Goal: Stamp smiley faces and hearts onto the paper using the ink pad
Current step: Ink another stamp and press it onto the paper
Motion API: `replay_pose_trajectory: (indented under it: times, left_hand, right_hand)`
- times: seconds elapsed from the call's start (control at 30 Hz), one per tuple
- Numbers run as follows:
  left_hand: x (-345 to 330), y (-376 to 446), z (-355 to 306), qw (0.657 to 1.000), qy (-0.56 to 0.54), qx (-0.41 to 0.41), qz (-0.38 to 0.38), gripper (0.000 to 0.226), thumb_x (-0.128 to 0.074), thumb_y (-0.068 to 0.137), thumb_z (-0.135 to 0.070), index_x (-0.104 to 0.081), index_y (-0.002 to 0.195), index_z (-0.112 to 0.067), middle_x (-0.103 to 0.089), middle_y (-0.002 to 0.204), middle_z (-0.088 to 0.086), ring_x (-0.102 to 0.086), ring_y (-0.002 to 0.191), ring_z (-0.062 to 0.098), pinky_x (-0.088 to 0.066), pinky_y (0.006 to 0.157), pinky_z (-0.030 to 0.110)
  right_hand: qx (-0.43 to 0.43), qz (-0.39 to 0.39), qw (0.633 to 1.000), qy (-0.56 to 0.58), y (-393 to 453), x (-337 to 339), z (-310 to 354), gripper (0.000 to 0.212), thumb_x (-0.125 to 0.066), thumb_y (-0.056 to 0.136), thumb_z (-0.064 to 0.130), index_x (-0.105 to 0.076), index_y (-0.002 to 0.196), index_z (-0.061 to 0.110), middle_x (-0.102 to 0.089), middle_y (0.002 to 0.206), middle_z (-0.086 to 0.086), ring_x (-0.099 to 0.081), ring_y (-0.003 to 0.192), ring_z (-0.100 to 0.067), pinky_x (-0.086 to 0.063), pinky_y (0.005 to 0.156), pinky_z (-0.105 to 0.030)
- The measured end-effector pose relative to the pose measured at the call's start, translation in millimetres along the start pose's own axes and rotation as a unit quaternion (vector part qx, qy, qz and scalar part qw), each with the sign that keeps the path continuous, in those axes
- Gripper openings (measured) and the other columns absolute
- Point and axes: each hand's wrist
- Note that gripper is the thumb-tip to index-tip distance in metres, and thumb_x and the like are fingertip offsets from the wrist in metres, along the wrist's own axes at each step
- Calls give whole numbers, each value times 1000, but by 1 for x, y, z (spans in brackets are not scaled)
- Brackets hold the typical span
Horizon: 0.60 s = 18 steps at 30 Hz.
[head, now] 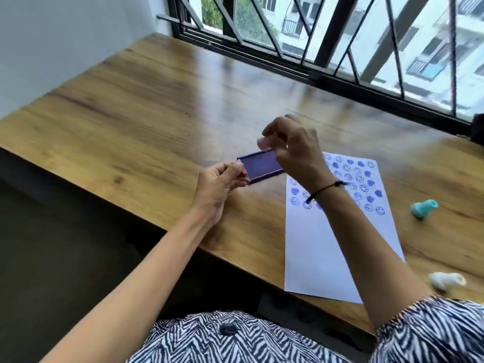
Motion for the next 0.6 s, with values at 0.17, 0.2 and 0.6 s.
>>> replay_pose_trajectory:
  times: [0.17, 0.2, 0.6]
  left_hand:
    - [8, -4, 7, 999, -13, 0, -31, 22, -53, 85, -5, -59, 64, -7, -63, 47, -7, -56, 46, 6, -48, 50, 13]
    - [8, -5, 7, 999, -10, -1, -32, 22, -53, 85, -6, -60, 65, -7, -63, 48, -7, -56, 47, 7, -48, 50, 13]
    - [3, -2, 13, 999, 30, -10, -27, 6, -56, 83, -7, -60, 79, -5, -59, 64, 7, -55, 53, 12, -48, 51, 16]
  right_hand:
    - [37, 130, 971, -196, 6, -40, -20, 17, -52, 76, -3, -59, 91, -1, -60, 100, -22, -55, 94, -37, -42, 72, -40]
    - [45, 166, 960, -222, 3, -47, -22, 18, -50, 74, -4, -58, 91, -1, -59, 102, -22, -54, 96, -38, -42, 71, -40]
    - [39, 226, 952, -203, 11, -35, -23, 20, -52, 73, -3, -60, 90, 1, -60, 103, -21, -57, 94, -39, -46, 72, -41]
Point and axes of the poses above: each hand's wrist, its own y-axis towards the middle knuckle, its own x-axis out of the back of the hand, z = x × y
